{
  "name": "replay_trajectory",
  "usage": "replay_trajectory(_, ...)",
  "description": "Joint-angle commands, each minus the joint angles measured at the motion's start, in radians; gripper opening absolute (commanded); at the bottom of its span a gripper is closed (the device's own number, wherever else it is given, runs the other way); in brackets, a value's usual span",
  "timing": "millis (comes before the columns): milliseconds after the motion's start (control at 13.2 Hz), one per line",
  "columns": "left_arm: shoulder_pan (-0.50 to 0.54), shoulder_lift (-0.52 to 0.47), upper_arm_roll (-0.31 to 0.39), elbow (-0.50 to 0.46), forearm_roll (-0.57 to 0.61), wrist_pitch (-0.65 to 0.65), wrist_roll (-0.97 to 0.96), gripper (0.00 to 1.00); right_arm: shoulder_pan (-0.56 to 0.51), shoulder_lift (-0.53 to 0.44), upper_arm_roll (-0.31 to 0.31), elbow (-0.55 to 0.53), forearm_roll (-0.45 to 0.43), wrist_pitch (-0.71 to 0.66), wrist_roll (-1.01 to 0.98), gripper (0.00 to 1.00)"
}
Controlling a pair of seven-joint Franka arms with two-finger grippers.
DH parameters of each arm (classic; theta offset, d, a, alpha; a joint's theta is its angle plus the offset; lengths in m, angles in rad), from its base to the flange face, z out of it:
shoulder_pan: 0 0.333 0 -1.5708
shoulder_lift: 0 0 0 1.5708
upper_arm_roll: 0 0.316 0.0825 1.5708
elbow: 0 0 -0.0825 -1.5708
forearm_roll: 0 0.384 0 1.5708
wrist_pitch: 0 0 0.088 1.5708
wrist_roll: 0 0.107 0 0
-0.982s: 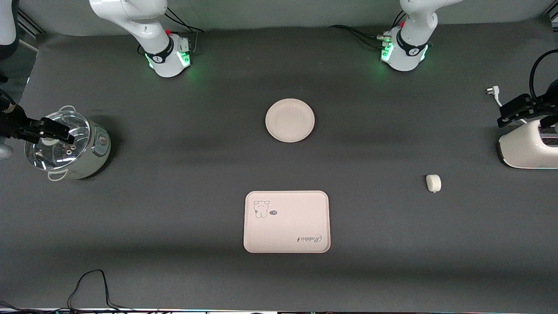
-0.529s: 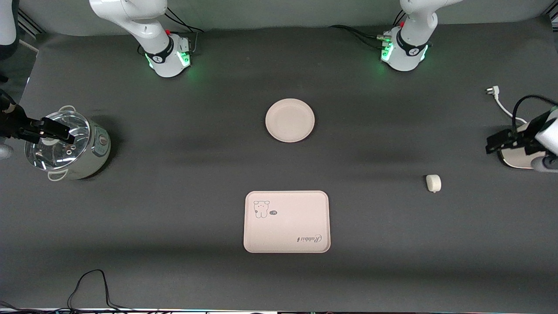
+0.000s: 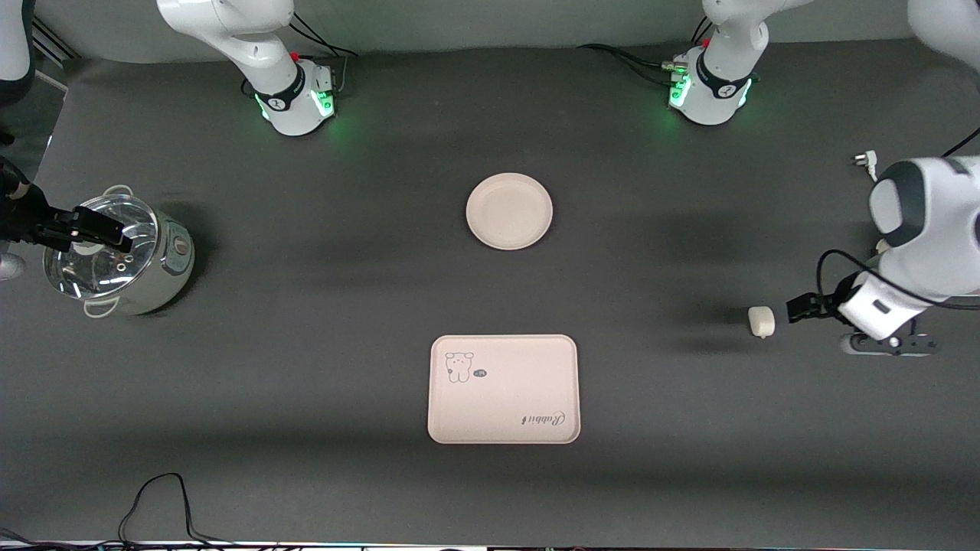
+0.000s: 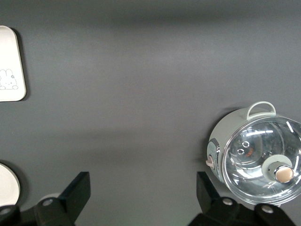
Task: Place bun in plate and plate on tray
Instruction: 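Reach the left gripper down over the small white bun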
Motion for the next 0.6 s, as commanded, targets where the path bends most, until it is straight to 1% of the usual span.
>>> replay_trajectory(0, -0.004, 0.055, -0.001, -0.038, 0.057, 0.055, -0.042, 0.99, 0.01, -0.023, -0.007, -0.021, -0.022, -0.005, -0.017, 1.0)
replay_trajectory(227, -0.022, 0.121, -0.001, -0.041, 0.173, 0.083, -0.172, 0.99, 0.01, -0.023, -0.007, -0.021, -0.022, -0.005, -0.017, 1.0)
replay_trajectory(378, -0.015, 0.164, -0.001, -0.058, 0.18, 0.155, -0.177, 0.99, 0.01, -0.023, -0.007, -0.026, -0.022, -0.005, -0.017, 1.0)
replay_trajectory(529, -0.013, 0.185, -0.001, -0.087, 0.18, 0.207, -0.177, 0.98, 0.01, -0.023, -0.007, -0.026, -0.022, -0.005, -0.016, 1.0)
